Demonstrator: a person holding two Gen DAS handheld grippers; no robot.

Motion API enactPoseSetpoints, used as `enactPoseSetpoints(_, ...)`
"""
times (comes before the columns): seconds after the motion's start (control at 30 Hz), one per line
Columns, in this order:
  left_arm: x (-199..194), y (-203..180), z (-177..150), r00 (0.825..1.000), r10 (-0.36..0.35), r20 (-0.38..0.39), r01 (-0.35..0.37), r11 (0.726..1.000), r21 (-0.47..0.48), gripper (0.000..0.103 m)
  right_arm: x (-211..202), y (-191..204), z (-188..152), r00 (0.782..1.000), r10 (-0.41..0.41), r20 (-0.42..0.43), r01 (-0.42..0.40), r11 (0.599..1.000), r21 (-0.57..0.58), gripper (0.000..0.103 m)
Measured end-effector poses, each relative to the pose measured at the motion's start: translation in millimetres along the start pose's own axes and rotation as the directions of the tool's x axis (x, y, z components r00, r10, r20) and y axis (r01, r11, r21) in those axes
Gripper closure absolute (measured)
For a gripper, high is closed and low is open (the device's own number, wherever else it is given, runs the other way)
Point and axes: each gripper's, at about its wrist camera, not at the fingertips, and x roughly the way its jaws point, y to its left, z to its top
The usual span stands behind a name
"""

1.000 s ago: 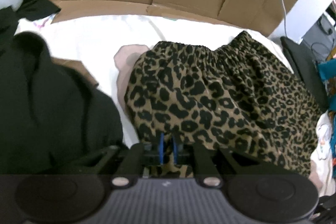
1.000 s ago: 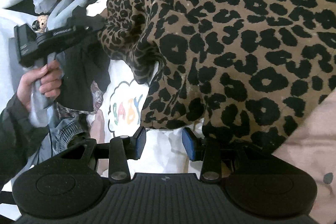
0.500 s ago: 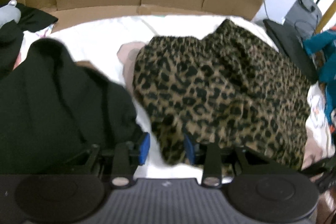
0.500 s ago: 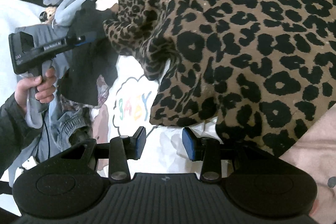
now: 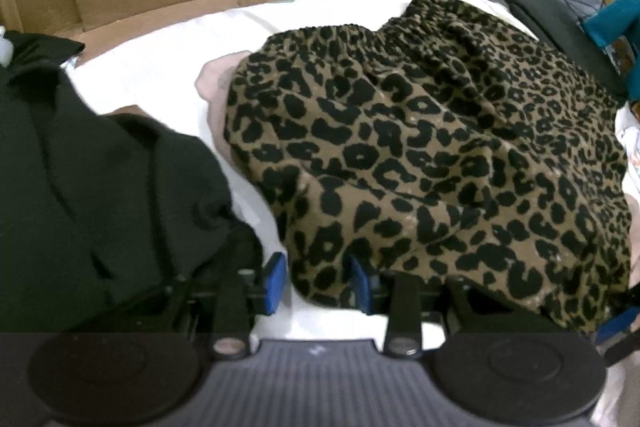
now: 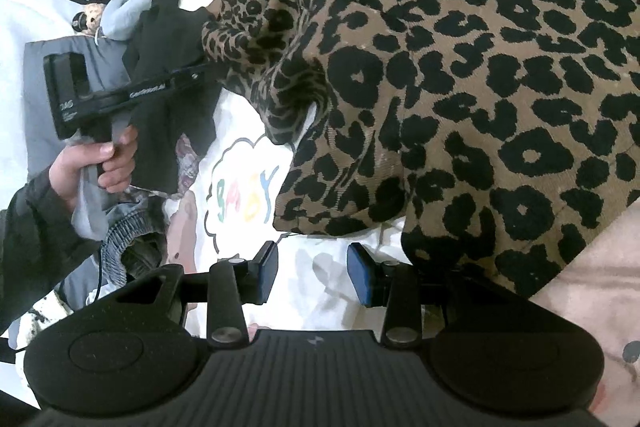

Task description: Fold clothes

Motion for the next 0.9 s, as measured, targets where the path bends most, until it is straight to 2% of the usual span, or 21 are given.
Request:
enactPoseSetpoints(0.07,6.2,-1.9,2.0,1.0,0.007,0.005,-0.008,1.0,0.013,0.053,0.4,-0.9,-0.1,1.0,-0.002,-0.003,0.002,1.0,0.0,0.058)
enactPoseSetpoints(0.13,8.1,-3.3,5.3,1.0,0.004,0.019,-0.004,1.0,0.016,0.054,0.3,-1.2,0.3,1.0,-0.004,-0.006,0.004,1.0,-0.002,0.059)
enactPoseSetpoints(0.33,-11.5,-6.4,10.4,0.998,-0.03,0.064,0.029,0.999,0.02,0.054,-0.2,-1.6,0.9,1.0,-0.008,-0.011,0.008,1.0,-0.003,0.059)
enactPoseSetpoints(0.43,-13.9,3.5,7.1,0.997,-0.056,0.052,0.056,0.998,-0.015,0.054,2.0,-2.0,1.7,1.0,-0.008,-0.007,0.008,1.0,0.006,0.059)
enactPoseSetpoints(0.57,1.4,9.6,0.5,0.997,-0.073,0.023,0.074,0.996,-0.042,0.053,5.2,-2.5,4.9,1.0,0.004,0.003,-0.004,0.999,0.045,0.058)
enactPoseSetpoints(0.63,8.0,9.6,-2.7,0.996,-0.084,0.013,0.085,0.995,-0.059,0.055,7.2,-7.3,5.9,1.0,0.021,0.017,-0.022,0.994,0.105,0.058)
enactPoseSetpoints(0.67,10.0,9.2,-3.8,0.996,-0.091,0.011,0.091,0.993,-0.068,0.057,8.3,-10.1,6.3,0.999,0.029,0.025,-0.032,0.99,0.137,0.058)
enactPoseSetpoints(0.73,10.5,9.8,-5.2,0.994,-0.109,0.013,0.11,0.99,-0.092,0.069,10.4,-15.6,7.2,0.998,0.045,0.043,-0.053,0.978,0.202,0.058)
enactPoseSetpoints(0.77,9.2,10.7,-5.6,0.992,-0.121,0.018,0.122,0.987,-0.106,0.091,11.5,-18.3,7.7,0.997,0.053,0.052,-0.063,0.97,0.233,0.058)
enactPoseSetpoints(0.8,7.7,11.5,-5.9,0.991,-0.132,0.022,0.133,0.984,-0.119,0.097,12.6,-21.1,8.1,0.996,0.06,0.061,-0.074,0.961,0.265,0.06)
enactPoseSetpoints(0.87,0.3,10.2,-5.7,0.992,-0.124,0.037,0.127,0.984,-0.127,0.097,14.3,-26.0,8.2,0.994,0.073,0.077,-0.094,0.944,0.318,0.061)
enactPoseSetpoints(0.9,-4.6,8.1,-5.5,0.993,-0.114,0.042,0.118,0.986,-0.117,0.097,14.8,-28.0,7.6,0.993,0.078,0.084,-0.102,0.936,0.336,0.069)
